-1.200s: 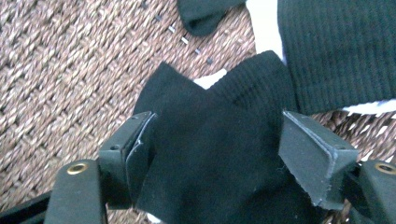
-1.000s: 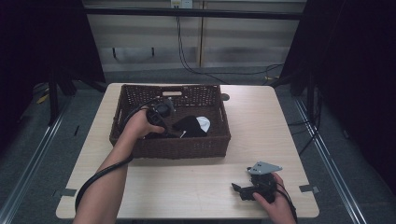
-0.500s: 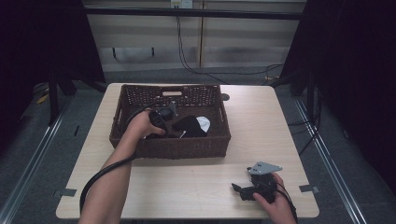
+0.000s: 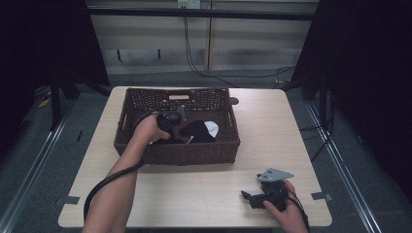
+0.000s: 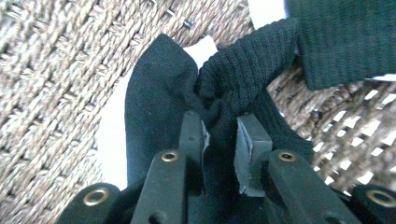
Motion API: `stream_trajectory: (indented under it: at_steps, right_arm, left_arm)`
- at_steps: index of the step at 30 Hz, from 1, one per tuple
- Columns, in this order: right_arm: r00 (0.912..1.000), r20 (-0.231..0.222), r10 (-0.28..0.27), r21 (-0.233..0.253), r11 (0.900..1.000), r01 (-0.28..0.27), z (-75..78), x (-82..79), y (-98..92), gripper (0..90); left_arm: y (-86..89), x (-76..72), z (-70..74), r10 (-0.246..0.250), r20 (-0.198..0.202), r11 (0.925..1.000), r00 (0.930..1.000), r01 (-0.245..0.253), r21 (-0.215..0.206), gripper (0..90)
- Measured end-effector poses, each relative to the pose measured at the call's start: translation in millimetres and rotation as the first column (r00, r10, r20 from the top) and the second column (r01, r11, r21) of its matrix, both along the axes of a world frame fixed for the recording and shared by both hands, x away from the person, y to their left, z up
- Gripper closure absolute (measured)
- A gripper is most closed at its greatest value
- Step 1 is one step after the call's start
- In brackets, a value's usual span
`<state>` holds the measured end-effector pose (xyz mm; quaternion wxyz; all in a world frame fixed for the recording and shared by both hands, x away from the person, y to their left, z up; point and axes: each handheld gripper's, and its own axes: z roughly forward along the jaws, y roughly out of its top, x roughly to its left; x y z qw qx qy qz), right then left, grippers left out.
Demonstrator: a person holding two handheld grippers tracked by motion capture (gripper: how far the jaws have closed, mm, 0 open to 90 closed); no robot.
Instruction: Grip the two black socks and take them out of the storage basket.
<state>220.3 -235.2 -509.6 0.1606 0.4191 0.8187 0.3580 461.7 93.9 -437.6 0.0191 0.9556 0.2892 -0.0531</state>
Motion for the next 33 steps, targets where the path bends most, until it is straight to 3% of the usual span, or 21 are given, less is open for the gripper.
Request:
stream_trajectory:
  at_steps: [11,25,33]
  right_arm:
    - [1.0,-0.001,-0.001,-0.001,1.0,0.001,0.1,-0.1,0.0,12.4]
    - [1.0,-0.003,-0.001,-0.002,1.0,0.001,0.3,-0.2,-0.1,12.4]
    - [1.0,-0.003,0.0,-0.003,1.0,0.0,0.3,-0.1,-0.1,12.4]
  left_arm:
    - [6.4,-2.7,36.6,0.017,0.009,0.9997,0.9998,-0.017,-0.02,75.3]
    - [5.5,-9.3,90.1,-0.022,-0.009,0.9995,0.9997,0.022,-0.022,75.4]
    - [1.4,-14.1,120.0,-0.04,0.011,0.9991,0.9991,0.04,-0.015,75.3]
